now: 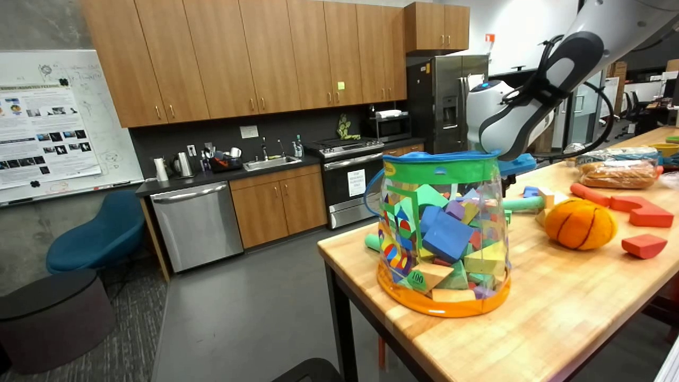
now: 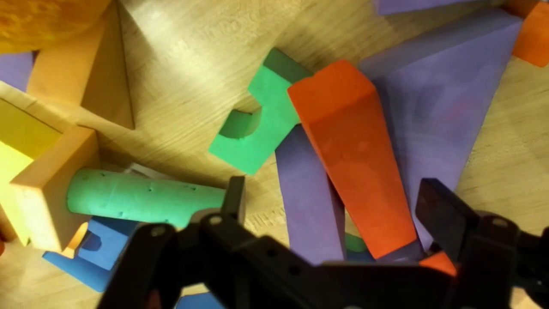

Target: Take the green cylinder out of the bag and put the blue block in the bag.

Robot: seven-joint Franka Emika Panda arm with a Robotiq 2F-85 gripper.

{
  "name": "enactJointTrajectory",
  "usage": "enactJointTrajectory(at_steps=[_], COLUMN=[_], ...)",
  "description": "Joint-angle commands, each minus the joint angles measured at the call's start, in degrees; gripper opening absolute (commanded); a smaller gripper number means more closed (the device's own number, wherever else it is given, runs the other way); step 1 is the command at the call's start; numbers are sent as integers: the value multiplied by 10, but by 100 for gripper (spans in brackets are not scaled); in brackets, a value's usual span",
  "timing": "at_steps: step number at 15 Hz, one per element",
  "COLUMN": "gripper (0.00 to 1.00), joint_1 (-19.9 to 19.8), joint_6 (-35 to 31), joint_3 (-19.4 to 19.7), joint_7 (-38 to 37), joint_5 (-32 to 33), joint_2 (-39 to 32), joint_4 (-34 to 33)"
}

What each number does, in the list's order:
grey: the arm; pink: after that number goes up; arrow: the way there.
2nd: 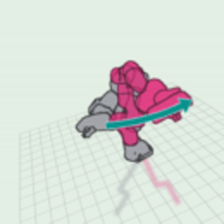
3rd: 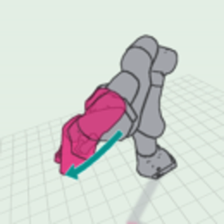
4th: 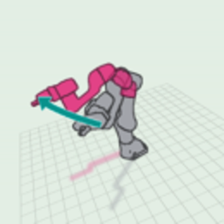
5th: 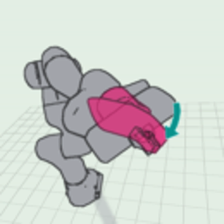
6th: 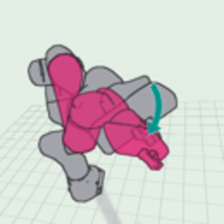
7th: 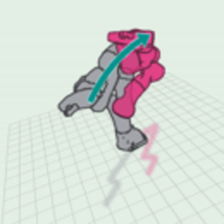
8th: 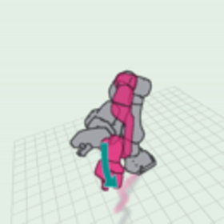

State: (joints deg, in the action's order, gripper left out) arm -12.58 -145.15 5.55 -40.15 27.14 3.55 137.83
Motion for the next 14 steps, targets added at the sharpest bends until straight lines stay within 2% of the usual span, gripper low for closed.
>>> enactJointTrajectory(at_steps=[1,9,10,12,14], gripper=[100,100,75,68,53], joint_1=[10,27,30,33,38], joint_6=[11,58,63,70,76], joint_3=[5,10,11,13,13], joint_7=[21,50,51,54,55], joint_5=[-7,-15,-16,-18,-20], joint_2=[-20,-73,-77,-85,-87], joint_4=[-20,-57,-61,-71,-79])
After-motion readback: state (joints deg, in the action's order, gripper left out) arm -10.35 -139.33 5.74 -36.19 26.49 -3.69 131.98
